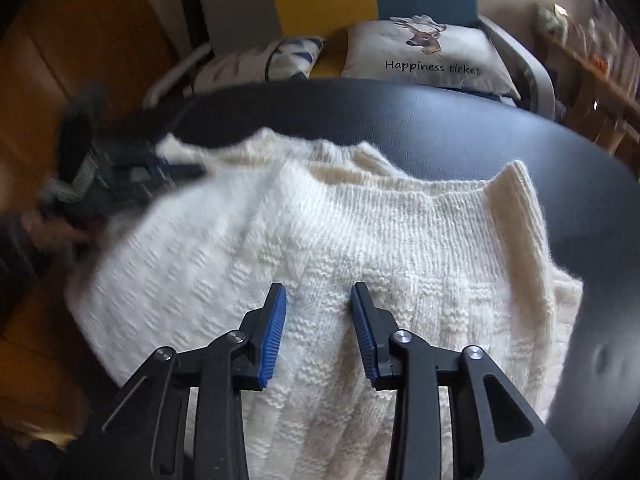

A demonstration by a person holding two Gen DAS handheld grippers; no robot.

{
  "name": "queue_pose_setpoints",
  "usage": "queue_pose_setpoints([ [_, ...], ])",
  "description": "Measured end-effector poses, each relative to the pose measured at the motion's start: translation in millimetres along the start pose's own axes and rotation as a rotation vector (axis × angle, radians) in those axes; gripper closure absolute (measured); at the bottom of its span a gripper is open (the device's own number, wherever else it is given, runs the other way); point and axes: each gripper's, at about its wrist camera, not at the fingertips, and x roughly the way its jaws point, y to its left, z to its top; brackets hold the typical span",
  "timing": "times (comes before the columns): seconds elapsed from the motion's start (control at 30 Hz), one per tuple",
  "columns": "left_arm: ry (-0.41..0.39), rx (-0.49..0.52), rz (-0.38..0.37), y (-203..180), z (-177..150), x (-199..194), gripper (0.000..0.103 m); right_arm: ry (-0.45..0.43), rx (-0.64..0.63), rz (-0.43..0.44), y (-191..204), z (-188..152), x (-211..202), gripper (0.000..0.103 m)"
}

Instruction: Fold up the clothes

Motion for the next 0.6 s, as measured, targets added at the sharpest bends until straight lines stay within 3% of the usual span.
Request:
queue_pose_setpoints([
  [0.07,-0.039,-0.031,-0.005,2.2,0.5,-5.1,0.099,-0.021,-0.009,0.015,2.0,6.3,-4.0,0.037],
  [0.2,-0.073,-0.056,-0.004,4.3,-3.0,-10.1,0.099,-0.011,-0.068,0.022,19.3,20.6,9.3,0.032],
  [0.27,-0.099,-0.068,-0.008,4.3,-4.9,-16.2,0.099,0.017,-0.131,-0.046,32.6,25.4,26.2,0.033],
  [0.3,-0.114,-0.072,-0.011,4.3,-5.7,-20.0,0.099,0.028,-0.153,-0.061,36.3,24.7,33.0,0.037],
  [0.33,-0.128,-0.077,-0.015,4.7,-6.5,-22.8,0.099,0.039,-0.175,-0.077,40.0,24.0,39.9,0.053],
  [0.4,-0.149,-0.083,-0.016,5.2,-8.0,-27.4,0.099,0.058,-0.215,-0.105,46.9,22.6,52.2,0.065],
  [0.47,-0.162,-0.072,-0.016,1.4,-9.7,-31.9,0.099,0.043,-0.218,-0.103,49.5,21.5,48.9,0.083],
  [0.6,-0.222,-0.044,0.019,-6.0,-8.4,-43.7,0.099,0.018,-0.212,-0.099,49.0,22.8,39.8,0.091],
])
